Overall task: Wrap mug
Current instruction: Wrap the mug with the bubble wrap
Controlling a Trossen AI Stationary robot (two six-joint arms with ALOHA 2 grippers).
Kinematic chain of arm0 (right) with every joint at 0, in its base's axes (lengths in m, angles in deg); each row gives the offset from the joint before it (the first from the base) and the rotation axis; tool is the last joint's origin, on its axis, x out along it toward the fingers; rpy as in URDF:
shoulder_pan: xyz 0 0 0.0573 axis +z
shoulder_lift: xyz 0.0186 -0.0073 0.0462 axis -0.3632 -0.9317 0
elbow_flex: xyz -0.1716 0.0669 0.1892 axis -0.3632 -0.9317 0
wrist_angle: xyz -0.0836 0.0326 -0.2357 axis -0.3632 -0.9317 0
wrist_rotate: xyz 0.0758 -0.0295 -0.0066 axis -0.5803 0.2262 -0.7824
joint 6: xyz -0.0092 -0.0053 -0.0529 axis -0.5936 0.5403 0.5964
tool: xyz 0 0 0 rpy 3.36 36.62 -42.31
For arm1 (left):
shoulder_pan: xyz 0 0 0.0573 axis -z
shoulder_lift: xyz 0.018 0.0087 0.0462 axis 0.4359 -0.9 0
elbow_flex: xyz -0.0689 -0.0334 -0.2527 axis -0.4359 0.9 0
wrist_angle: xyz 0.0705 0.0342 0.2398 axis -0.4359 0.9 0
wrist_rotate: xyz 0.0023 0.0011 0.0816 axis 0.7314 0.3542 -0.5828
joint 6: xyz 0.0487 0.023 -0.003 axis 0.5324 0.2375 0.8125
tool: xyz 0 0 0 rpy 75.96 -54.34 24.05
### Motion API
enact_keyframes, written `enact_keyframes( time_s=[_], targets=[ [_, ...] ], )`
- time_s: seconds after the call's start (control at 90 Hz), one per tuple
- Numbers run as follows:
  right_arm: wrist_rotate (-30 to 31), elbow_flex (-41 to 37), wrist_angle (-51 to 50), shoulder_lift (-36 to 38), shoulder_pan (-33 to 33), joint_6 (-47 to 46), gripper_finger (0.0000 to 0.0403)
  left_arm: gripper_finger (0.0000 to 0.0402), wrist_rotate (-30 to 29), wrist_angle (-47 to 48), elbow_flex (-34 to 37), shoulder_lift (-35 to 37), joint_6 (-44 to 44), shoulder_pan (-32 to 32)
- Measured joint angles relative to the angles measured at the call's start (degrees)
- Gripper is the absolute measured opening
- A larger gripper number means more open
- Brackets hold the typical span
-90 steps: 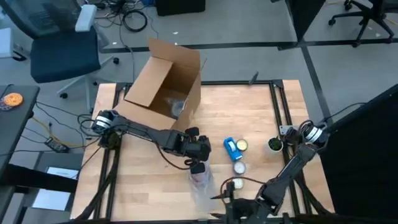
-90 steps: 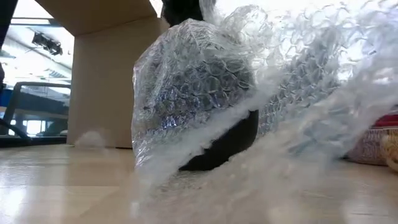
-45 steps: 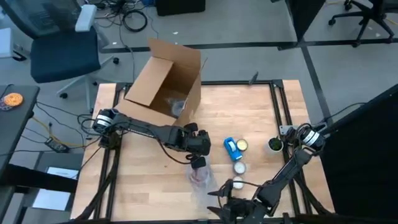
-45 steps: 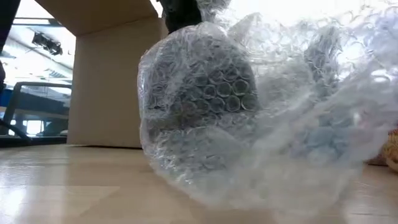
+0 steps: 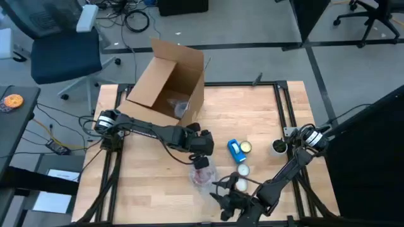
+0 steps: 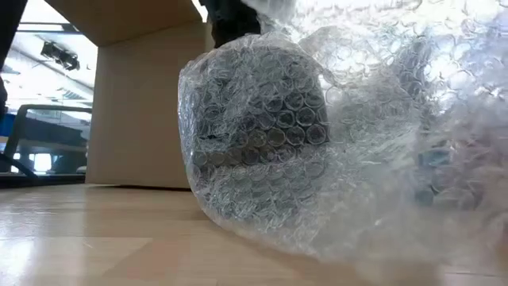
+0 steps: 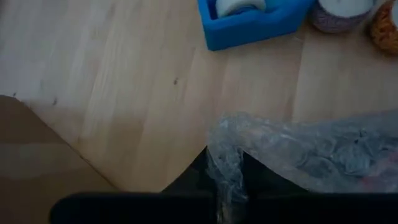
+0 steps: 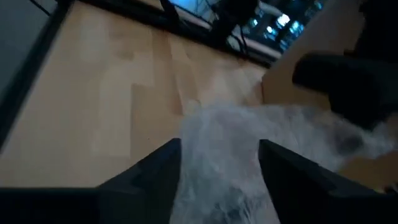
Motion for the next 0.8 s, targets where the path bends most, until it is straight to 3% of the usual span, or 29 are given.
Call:
enact_keyframes(
  time_s=[0.156,0.211,0.5,0.678,0.8],
  targets=[
    [-0.90,0.00,-3.91,0.97,0.66,-3.59,0.0034,0.0000,1.80,0.85,0.00,0.00,0.42,1.45],
    [-1.10,0.00,-5.63,2.07,0.92,-4.79,0.0012,0.0000,1.92,0.91,0.00,0.00,0.47,2.09],
    [-1.44,0.00,-12.72,9.61,0.99,-8.47,0.0000,0.0000,1.92,2.72,0.00,0.00,1.92,4.88],
    [-12.06,0.00,-12.90,12.70,1.33,-8.72,0.0000,0.0000,-0.73,4.31,0.00,0.00,1.83,4.88],
    [-18.47,0.04,-13.27,12.63,2.17,-14.05,0.0012,0.0000,-1.20,4.14,0.00,0.00,1.82,4.56]
  ],
)
